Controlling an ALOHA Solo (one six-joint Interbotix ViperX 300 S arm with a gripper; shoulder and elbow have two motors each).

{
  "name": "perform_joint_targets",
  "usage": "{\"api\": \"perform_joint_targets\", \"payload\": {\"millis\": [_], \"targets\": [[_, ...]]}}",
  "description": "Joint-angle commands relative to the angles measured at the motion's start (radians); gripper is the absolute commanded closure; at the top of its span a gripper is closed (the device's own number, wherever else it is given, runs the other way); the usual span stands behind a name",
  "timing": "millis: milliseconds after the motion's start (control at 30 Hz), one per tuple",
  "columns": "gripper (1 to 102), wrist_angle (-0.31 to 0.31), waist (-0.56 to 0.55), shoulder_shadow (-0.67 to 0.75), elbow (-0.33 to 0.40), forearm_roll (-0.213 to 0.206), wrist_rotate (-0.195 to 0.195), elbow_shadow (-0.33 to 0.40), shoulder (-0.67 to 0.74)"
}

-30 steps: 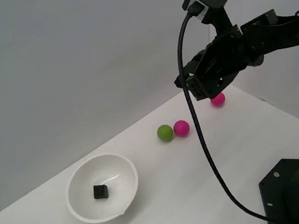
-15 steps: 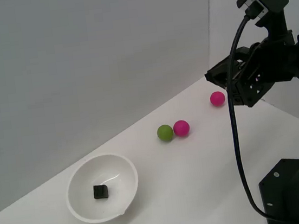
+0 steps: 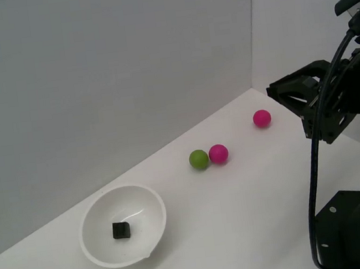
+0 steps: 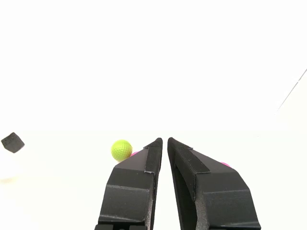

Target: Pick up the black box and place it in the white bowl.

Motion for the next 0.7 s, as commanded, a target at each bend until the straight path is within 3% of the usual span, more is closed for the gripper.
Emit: {"api": "perform_joint_targets", "payload": {"millis": [0, 667], "targets": [[100, 0.006, -0.006, 0.038, 0.002, -0.006, 0.017, 0.0, 0.034], [100, 0.031, -0.005, 0.232, 0.023, -0.006, 0.017, 0.02, 0.227]]}}
